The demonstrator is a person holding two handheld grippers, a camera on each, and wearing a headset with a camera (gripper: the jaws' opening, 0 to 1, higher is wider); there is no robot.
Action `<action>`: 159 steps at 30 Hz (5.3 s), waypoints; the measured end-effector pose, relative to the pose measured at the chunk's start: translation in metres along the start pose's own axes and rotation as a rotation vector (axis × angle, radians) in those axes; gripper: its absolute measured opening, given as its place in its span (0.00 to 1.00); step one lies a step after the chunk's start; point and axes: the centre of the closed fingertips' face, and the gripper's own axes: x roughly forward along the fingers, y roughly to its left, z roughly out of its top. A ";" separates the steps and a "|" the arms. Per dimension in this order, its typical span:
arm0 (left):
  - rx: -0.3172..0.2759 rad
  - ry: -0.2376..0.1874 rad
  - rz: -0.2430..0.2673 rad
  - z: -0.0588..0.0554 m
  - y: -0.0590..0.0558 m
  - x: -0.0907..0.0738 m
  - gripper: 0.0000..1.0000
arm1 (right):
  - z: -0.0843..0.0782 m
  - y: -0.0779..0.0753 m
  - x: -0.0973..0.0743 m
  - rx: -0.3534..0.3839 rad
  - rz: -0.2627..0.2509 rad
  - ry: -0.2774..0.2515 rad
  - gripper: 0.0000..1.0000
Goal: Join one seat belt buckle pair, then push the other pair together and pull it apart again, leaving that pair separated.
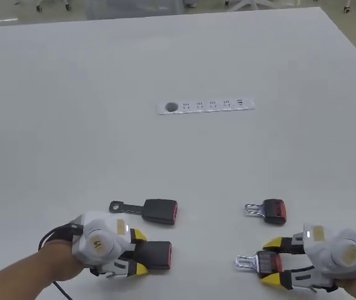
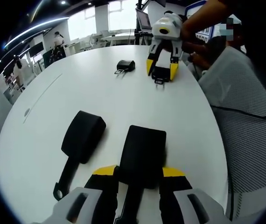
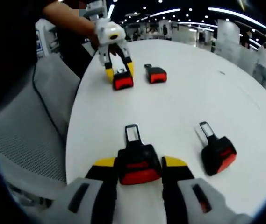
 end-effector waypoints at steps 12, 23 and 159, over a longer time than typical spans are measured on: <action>-0.005 0.003 -0.002 -0.001 0.000 0.000 0.35 | 0.034 0.005 0.029 -0.013 0.018 -0.048 0.37; -0.005 0.007 -0.003 -0.001 0.000 0.001 0.35 | 0.064 0.012 0.061 -0.046 0.046 -0.061 0.37; -0.065 -0.155 -0.025 -0.004 -0.002 -0.002 0.32 | 0.112 0.027 0.106 -0.025 0.058 -0.192 0.35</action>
